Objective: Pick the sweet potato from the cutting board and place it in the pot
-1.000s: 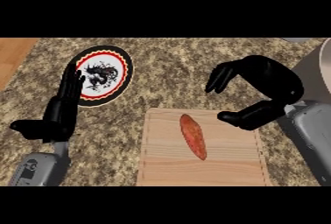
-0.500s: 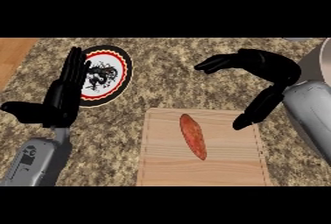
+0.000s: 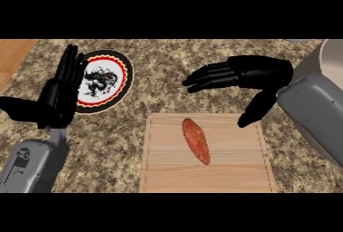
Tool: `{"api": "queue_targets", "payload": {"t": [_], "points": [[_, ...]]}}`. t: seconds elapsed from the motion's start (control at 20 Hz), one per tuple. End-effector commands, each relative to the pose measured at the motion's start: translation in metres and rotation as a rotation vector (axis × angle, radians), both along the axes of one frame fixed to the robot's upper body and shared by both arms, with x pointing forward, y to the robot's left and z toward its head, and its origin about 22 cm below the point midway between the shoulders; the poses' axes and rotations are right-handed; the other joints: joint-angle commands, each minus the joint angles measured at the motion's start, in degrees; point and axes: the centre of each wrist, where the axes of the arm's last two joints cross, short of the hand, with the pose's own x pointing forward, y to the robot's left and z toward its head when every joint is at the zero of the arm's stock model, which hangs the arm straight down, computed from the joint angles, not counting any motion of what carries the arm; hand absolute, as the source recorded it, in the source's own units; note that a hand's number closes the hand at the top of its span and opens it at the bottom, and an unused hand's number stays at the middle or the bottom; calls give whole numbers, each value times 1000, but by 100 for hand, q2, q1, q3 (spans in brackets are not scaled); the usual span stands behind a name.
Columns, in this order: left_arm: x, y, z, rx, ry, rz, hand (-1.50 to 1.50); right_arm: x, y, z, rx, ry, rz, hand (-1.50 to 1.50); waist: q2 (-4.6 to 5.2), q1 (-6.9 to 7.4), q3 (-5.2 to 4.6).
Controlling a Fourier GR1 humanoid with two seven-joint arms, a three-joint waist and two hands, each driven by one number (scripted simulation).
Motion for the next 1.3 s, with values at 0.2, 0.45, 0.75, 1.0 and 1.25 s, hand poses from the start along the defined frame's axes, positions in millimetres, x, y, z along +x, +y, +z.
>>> {"api": "queue_targets", "payload": {"t": [0.2,0.45,0.75,1.0,1.25], "points": [[3,3,-5,-11,19,35,0,12,37,-21,-194,16,222,-150,-68,-245,-14],[-14,7,-9,-10,25,46,0,12,31,-54,-264,29,201,-150,-108,-314,-12],[-5,30,-12,-2,31,57,0,12,49,-71,-311,34,241,-150,-107,-388,-15],[-9,25,-7,0,18,68,0,2,61,-98,-217,33,282,-150,-122,-400,-12],[-16,16,-16,16,28,58,0,1,71,-100,-226,9,274,-150,-134,-413,-12]]}}
